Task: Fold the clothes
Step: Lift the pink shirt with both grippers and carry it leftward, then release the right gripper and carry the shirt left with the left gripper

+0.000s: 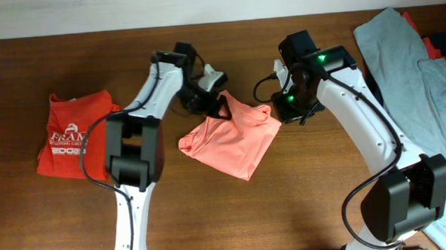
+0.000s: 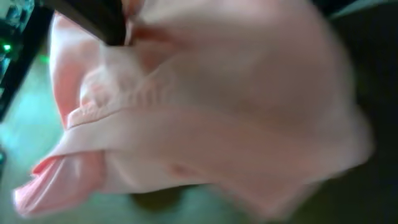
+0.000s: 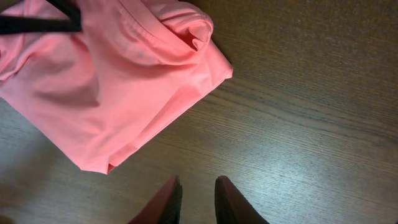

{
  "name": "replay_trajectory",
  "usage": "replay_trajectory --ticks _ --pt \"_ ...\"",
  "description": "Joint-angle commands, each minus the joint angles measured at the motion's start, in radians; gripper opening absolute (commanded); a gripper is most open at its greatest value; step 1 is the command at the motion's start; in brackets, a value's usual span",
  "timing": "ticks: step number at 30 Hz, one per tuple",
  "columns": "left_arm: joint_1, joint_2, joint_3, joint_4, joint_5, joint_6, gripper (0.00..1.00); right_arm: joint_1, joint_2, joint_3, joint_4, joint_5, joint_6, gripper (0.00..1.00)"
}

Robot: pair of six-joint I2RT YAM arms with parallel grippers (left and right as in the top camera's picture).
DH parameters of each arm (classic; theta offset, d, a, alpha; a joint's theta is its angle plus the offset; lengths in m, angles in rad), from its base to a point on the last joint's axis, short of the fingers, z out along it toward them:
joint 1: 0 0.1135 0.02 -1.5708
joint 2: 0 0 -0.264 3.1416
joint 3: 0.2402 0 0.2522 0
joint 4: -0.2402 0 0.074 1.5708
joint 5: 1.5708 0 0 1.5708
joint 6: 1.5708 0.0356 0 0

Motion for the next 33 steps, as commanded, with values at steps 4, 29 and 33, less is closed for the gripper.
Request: replay_trajectory --ticks 4,29,33 --pt "-0.063 0.089 -0.019 0.005 -0.002 0.053 0.23 0.0 -0.004 0.003 -0.007 0.016 0.002 0.23" --pt "0.304 -0.264 0.08 -0.201 -0.522 -0.131 0.01 -0.163 -0.139 0.008 -0.065 0.124 -0.044 0.2" --pt "0.381 -0.284 0.08 -0.244 -0.587 -0.15 0.01 -0.174 -0.148 0.008 -0.067 0.124 -0.044 0.2"
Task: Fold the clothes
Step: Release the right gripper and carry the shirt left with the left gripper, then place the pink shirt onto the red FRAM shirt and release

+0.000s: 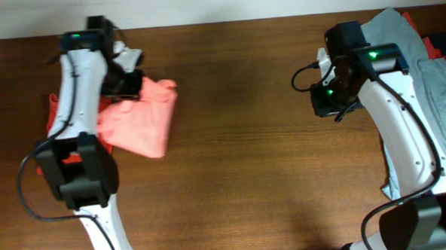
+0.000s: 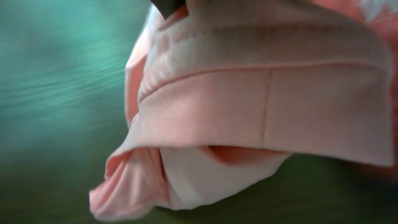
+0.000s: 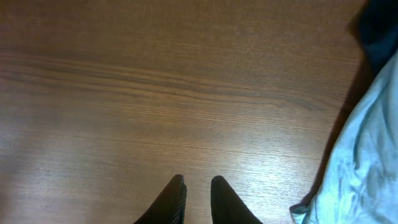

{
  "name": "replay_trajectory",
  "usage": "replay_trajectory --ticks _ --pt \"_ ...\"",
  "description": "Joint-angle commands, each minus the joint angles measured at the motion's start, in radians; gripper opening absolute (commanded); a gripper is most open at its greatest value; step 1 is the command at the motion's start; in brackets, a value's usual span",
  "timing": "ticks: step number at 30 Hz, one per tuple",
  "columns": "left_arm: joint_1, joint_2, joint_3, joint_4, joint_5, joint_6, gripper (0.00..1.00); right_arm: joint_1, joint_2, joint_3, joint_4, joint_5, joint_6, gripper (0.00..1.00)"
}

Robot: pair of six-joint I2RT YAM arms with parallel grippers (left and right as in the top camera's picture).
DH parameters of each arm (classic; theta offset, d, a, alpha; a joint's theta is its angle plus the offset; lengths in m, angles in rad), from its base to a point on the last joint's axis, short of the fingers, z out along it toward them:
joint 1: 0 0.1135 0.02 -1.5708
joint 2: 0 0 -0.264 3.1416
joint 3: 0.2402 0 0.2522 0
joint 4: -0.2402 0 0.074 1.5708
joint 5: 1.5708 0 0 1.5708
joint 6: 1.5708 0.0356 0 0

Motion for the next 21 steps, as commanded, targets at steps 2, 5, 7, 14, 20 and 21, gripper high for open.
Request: replay_trajectory --ticks 2,5,7,14,20,21 --pt "0.07 -0.027 0.01 -0.02 -0.103 -0.04 0.01 -0.005 -0.019 0.008 -0.003 0.015 -0.01 0.2" --pt "0.112 -0.027 0.01 -0.015 -0.119 -0.04 0.0 -0.005 -0.019 0.008 -0.003 0.015 -0.01 0.2" --pt "0.139 -0.027 0.01 -0.004 -0.138 -0.04 0.01 -0.005 -0.019 0.008 -0.005 0.015 -0.01 0.2" --pt "0.233 -0.027 0.01 0.015 -0.161 -0.04 0.01 -0.005 -0.019 0.008 -0.006 0.015 -0.01 0.2" --pt "0.305 -0.027 0.01 0.023 -0.161 -0.04 0.01 -0.005 -0.019 0.008 -0.007 0.015 -0.01 0.2" --pt "0.313 -0.026 0.01 0.027 -0.161 -0.04 0.01 -0.005 -0.019 0.008 -0.007 0.015 -0.01 0.2"
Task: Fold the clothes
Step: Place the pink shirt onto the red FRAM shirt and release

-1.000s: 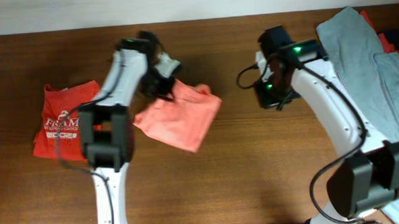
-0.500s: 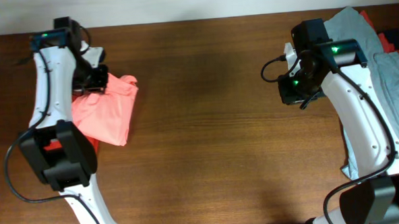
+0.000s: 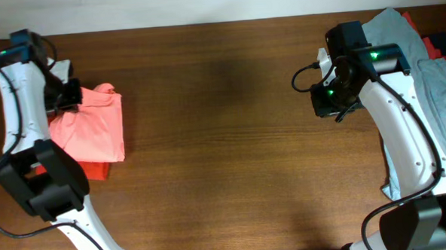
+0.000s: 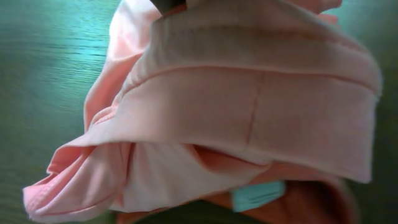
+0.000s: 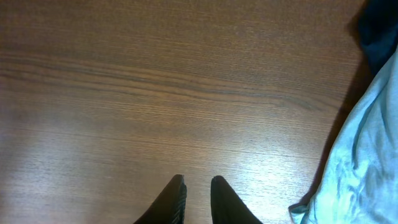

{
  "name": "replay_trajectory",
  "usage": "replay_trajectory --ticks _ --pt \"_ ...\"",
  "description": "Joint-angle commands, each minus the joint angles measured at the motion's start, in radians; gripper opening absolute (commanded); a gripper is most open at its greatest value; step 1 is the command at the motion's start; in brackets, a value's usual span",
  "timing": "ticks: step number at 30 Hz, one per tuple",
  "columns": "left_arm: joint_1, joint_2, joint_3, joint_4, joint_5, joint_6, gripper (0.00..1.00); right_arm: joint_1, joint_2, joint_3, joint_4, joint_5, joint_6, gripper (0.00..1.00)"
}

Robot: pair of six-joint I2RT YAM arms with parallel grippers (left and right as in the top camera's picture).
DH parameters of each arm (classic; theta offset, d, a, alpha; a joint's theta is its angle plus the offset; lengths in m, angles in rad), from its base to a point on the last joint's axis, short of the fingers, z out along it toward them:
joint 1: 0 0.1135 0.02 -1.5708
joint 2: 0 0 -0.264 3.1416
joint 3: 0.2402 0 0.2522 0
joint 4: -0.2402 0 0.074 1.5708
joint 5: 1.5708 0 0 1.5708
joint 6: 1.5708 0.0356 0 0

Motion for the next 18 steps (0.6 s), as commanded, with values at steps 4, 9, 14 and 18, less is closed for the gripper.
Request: replay_trajectory --ticks 4,9,14,18 --pt "0.054 -0.021 0.01 0.021 -0.017 -0.013 0.01 -0.004 -0.016 0.008 -0.004 0.016 -0.006 0.2" --pt "0.079 -0.021 0.01 0.019 -0.017 -0.013 0.03 -0.004 -0.016 0.008 -0.004 0.015 -0.006 0.2" --pt "0.09 -0.021 0.01 0.011 -0.028 -0.014 0.99 -0.004 -0.016 0.008 -0.01 0.015 -0.006 0.2" --pt "0.1 -0.021 0.01 -0.003 -0.114 -0.128 0.99 -0.004 -0.016 0.008 -0.018 0.015 -0.006 0.2"
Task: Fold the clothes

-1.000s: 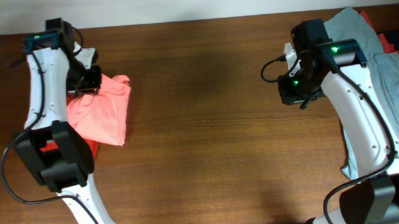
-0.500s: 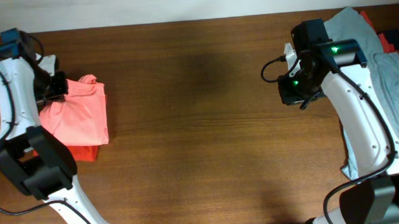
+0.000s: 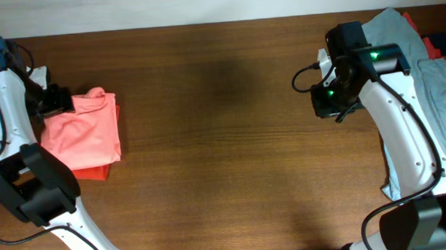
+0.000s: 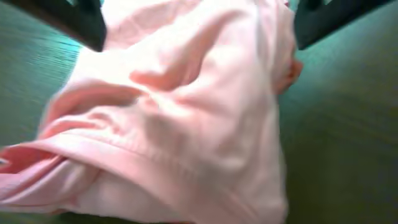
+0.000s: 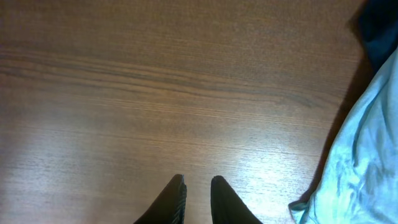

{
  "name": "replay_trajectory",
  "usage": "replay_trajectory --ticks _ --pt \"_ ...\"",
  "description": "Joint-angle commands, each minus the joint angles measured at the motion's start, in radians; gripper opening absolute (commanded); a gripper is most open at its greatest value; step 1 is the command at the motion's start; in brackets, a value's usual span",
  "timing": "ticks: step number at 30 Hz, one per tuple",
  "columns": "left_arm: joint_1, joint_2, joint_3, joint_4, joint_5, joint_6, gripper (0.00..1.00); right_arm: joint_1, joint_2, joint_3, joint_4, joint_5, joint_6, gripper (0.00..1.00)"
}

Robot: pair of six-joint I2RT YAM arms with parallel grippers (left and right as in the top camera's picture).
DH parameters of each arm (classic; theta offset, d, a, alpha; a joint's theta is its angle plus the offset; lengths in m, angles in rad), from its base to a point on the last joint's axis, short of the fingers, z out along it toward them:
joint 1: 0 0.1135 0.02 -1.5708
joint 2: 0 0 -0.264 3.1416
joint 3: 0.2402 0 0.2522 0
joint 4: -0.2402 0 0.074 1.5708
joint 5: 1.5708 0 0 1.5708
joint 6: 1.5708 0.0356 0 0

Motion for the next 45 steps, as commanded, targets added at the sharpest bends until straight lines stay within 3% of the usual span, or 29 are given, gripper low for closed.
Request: replay_trajectory --ticks 1,6,9,13,16,17,19,20,23,25,36,45 --pt "0.014 -0.021 0.01 -0.014 -0.078 -0.094 0.99 -0.004 -0.016 0.008 -0.007 0.015 -0.006 0.2" --pt "0.015 -0.021 0.01 -0.023 -0.048 -0.101 0.99 -0.004 -0.016 0.008 -0.007 0.015 -0.006 0.2" --pt "0.015 -0.021 0.01 -0.024 0.081 -0.076 0.99 -0.004 -0.016 0.008 -0.007 0.015 -0.006 0.2" --pt "0.013 -0.021 0.01 -0.03 0.388 0.049 0.99 -0.004 -0.016 0.008 -0.007 0.015 -0.007 0.2" --pt "-0.008 -0.023 0.01 -0.034 0.436 0.059 0.99 -0.004 -0.016 0.008 -0.002 0.014 -0.006 0.22" --pt "-0.02 -0.026 0.01 -0.034 0.416 0.058 0.99 -0.004 -0.016 0.008 0.0 0.008 -0.006 0.35" --pt "-0.058 -0.04 0.01 -0.034 0.378 0.05 0.99 -0.004 -0.016 0.008 0.008 -0.05 -0.007 0.71" --pt "-0.074 -0.048 0.01 -0.034 0.375 0.049 0.99 -0.004 -0.016 0.008 0.009 -0.07 -0.007 0.81" --pt "-0.156 -0.089 0.01 -0.034 0.356 0.046 0.99 -0.004 -0.016 0.008 0.039 -0.119 -0.007 0.96" --pt "-0.226 -0.117 0.01 -0.034 0.34 0.042 0.99 -0.004 -0.016 0.008 0.073 -0.149 -0.006 1.0" --pt "-0.603 -0.158 0.01 -0.013 0.147 0.039 0.99 -0.055 -0.016 0.008 0.177 -0.163 -0.006 0.99" --pt "-0.637 -0.19 0.01 -0.135 0.137 0.002 0.99 -0.113 -0.108 0.004 0.028 -0.135 0.009 0.99"
